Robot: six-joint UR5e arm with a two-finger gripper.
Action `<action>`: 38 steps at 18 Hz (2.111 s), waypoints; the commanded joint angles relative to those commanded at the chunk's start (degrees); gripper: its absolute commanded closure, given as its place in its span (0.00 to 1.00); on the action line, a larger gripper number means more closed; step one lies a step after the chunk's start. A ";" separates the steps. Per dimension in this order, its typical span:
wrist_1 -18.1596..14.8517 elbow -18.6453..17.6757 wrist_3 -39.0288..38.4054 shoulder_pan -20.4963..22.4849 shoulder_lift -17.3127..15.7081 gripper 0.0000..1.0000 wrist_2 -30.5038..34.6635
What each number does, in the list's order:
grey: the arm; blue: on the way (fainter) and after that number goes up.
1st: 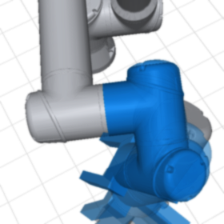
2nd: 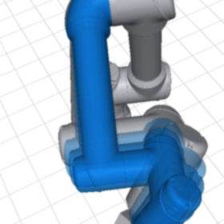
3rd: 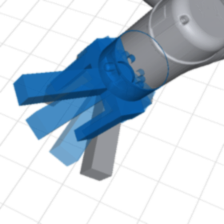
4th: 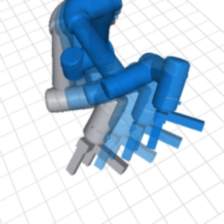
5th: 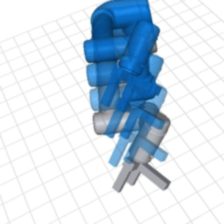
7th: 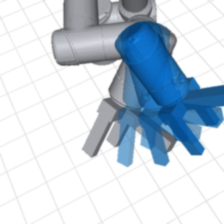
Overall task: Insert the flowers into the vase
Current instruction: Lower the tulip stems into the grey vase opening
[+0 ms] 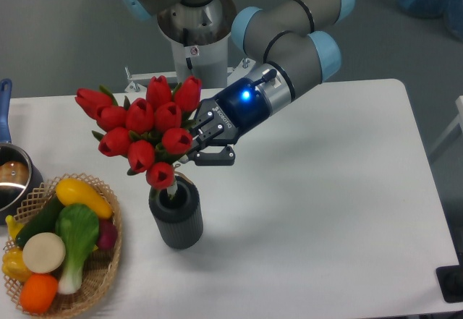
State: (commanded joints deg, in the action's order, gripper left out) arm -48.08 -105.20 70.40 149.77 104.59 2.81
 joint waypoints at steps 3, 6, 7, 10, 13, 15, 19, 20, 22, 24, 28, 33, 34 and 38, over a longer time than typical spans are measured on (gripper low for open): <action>0.00 -0.27 0.27 -0.09 0.18 0.89 0.00; 0.00 -0.88 0.27 0.00 0.18 0.89 0.00; 0.00 -0.80 0.27 0.00 0.18 0.89 0.00; 0.00 -0.97 1.23 0.00 0.61 0.89 0.00; 0.00 -0.97 1.94 -0.09 1.41 0.89 0.00; 0.00 -0.97 1.94 -0.09 1.67 0.89 0.09; 0.09 -2.63 3.16 0.00 1.67 0.89 0.09; 0.00 -3.25 3.69 0.00 1.58 0.89 0.09; 0.00 -4.22 4.66 0.00 1.58 0.89 0.09; 0.00 -4.40 4.84 -0.17 1.67 0.89 0.09; 0.00 -5.10 5.63 -0.26 1.76 0.88 0.18; 0.00 -5.63 6.33 -0.35 2.81 0.88 0.44; 0.00 -5.80 6.33 -0.35 3.07 0.88 0.44; 0.00 -6.07 6.42 -0.61 3.52 0.88 0.61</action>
State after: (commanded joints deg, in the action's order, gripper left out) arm -48.08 -111.27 76.82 149.15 108.10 3.43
